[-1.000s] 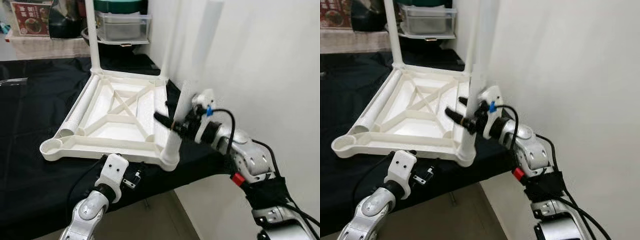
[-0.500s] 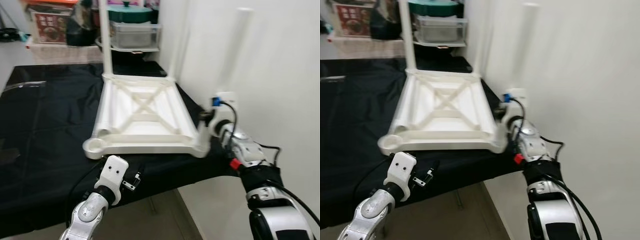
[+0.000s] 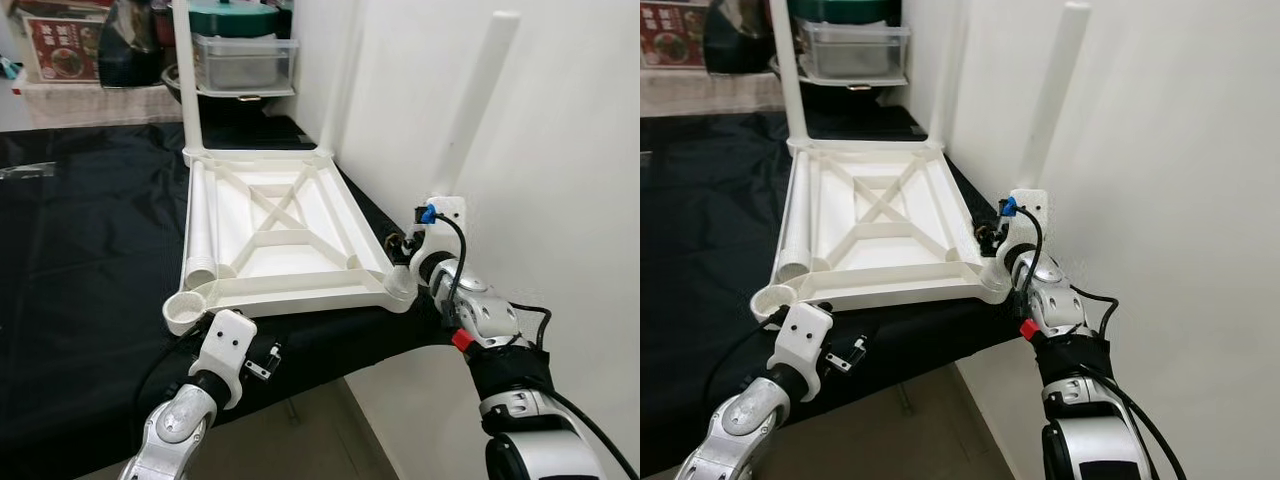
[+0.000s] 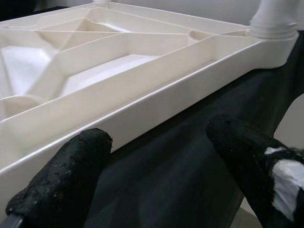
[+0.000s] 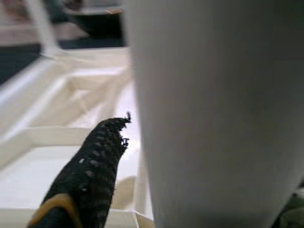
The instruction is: Building children table
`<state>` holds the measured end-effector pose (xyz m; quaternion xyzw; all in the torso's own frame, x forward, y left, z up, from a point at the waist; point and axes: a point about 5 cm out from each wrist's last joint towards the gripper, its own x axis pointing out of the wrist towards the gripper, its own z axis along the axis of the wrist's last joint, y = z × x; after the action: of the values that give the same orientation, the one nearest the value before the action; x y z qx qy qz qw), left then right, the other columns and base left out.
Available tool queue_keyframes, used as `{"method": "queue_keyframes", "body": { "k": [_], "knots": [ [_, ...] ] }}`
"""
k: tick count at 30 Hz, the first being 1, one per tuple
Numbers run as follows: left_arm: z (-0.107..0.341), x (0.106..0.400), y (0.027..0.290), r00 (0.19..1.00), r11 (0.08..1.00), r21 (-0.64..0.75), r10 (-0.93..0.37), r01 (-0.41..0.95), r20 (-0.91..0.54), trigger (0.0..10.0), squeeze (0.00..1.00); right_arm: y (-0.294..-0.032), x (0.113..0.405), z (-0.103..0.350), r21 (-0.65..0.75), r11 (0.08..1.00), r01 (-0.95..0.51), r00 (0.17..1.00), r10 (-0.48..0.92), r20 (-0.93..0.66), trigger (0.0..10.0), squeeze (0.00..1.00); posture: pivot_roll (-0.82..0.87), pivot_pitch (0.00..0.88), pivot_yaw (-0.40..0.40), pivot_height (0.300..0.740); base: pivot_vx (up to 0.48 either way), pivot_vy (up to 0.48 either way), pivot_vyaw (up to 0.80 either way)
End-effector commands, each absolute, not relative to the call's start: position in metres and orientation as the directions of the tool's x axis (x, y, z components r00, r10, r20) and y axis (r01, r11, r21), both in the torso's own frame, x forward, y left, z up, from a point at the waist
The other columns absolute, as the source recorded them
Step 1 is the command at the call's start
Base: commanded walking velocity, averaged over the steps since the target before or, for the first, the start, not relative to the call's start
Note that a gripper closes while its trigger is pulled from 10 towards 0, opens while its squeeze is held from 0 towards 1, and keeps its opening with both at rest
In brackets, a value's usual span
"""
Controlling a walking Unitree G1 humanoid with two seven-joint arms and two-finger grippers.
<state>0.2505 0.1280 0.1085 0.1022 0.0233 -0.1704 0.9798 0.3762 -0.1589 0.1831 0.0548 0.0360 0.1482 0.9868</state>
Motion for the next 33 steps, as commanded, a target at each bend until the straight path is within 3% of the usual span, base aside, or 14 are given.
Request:
{"method": "queue_keyframes", "body": {
  "k": [1,6,9,10,12,13,19,20,21,23,25,27,29,33],
  "knots": [
    [0.105,0.250,0.127,0.939,0.919,0.193,-0.331,0.343,-0.095,10.0,0.00,-0.132,0.370,0.208,0.110,0.859,-0.500,0.866,0.495,0.070,10.0,0.00,0.04,0.000,-0.146,0.740,0.000,0.000,0.00],
    [0.105,0.250,0.126,0.938,0.919,0.192,-0.332,0.345,-0.095,10.0,0.00,-0.107,0.333,0.215,0.021,0.597,-0.802,0.596,0.798,0.088,10.0,0.00,0.04,0.000,-0.147,0.740,0.000,0.000,0.00],
    [0.105,0.250,0.126,0.939,0.919,0.193,-0.332,0.344,-0.094,10.0,0.00,-0.106,0.330,0.210,0.007,0.577,-0.817,0.576,0.815,0.067,10.0,0.00,0.05,0.000,-0.148,0.740,0.000,0.000,0.00],
    [0.106,0.250,0.127,0.940,0.920,0.194,-0.329,0.341,-0.093,10.0,0.00,-0.107,0.329,0.203,0.007,0.557,-0.830,0.557,0.829,0.050,0.0,0.00,0.05,0.000,-0.147,0.740,0.000,0.000,0.00],
    [0.106,0.250,0.128,0.940,0.920,0.195,-0.328,0.340,-0.093,10.0,0.00,-0.108,0.330,0.201,0.011,0.554,-0.832,0.554,0.831,0.047,0.0,0.00,0.05,0.000,-0.147,0.740,0.000,0.000,0.00],
    [0.106,0.250,0.128,0.940,0.920,0.196,-0.328,0.340,-0.094,10.0,0.00,-0.113,0.340,0.192,-0.005,0.629,-0.777,0.629,0.777,-0.012,0.0,0.00,0.05,0.000,-0.144,0.740,0.000,0.000,0.00],
    [0.105,0.249,0.128,0.940,0.919,0.196,-0.328,0.341,-0.096,10.0,0.00,-0.123,0.351,0.181,-0.030,0.730,-0.683,0.728,0.678,-0.099,0.0,0.00,0.05,0.000,-0.143,0.740,0.000,0.000,0.00],
    [0.105,0.249,0.129,0.940,0.919,0.196,-0.329,0.342,-0.096,10.0,0.00,-0.130,0.358,0.175,-0.031,0.791,-0.611,0.785,0.602,-0.145,0.0,0.00,0.05,0.000,-0.143,0.740,0.000,0.000,0.00],
    [0.105,0.249,0.128,0.939,0.919,0.197,-0.330,0.343,-0.096,10.0,0.00,-0.154,0.371,0.165,-0.026,0.919,-0.392,0.902,0.379,-0.207,0.0,0.00,0.05,0.000,-0.141,0.740,0.000,0.000,0.00],
    [0.105,0.249,0.128,0.939,0.919,0.197,-0.330,0.343,-0.096,10.0,0.00,-0.154,0.371,0.165,-0.026,0.919,-0.392,0.902,0.379,-0.207,0.0,0.00,0.05,0.000,-0.141,0.740,0.000,0.000,0.00],
    [0.106,0.250,0.128,0.939,0.918,0.198,-0.331,0.343,-0.094,10.0,0.00,-0.191,0.376,0.152,-0.045,0.999,-0.029,0.959,0.015,-0.284,0.0,0.00,0.05,0.000,-0.138,0.740,0.000,0.000,0.00],
    [0.106,0.250,0.128,0.939,0.918,0.198,-0.331,0.343,-0.094,10.0,0.00,-0.191,0.376,0.152,-0.045,0.999,-0.029,0.959,0.015,-0.284,0.0,0.00,0.05,0.000,-0.138,0.740,0.000,0.000,0.00],
    [0.106,0.250,0.127,0.938,0.917,0.200,-0.333,0.345,-0.093,10.0,0.00,-0.207,0.373,0.150,-0.049,0.985,0.165,0.939,-0.173,-0.299,0.0,0.00,0.05,0.000,-0.139,0.740,0.000,0.000,0.00],
    [0.106,0.250,0.127,0.938,0.916,0.202,-0.335,0.347,-0.092,10.0,0.00,-0.210,0.372,0.149,-0.037,0.974,0.224,0.925,-0.224,-0.308,0.0,0.00,0.05,0.000,-0.138,0.740,0.000,0.000,0.00]
  ]
}}
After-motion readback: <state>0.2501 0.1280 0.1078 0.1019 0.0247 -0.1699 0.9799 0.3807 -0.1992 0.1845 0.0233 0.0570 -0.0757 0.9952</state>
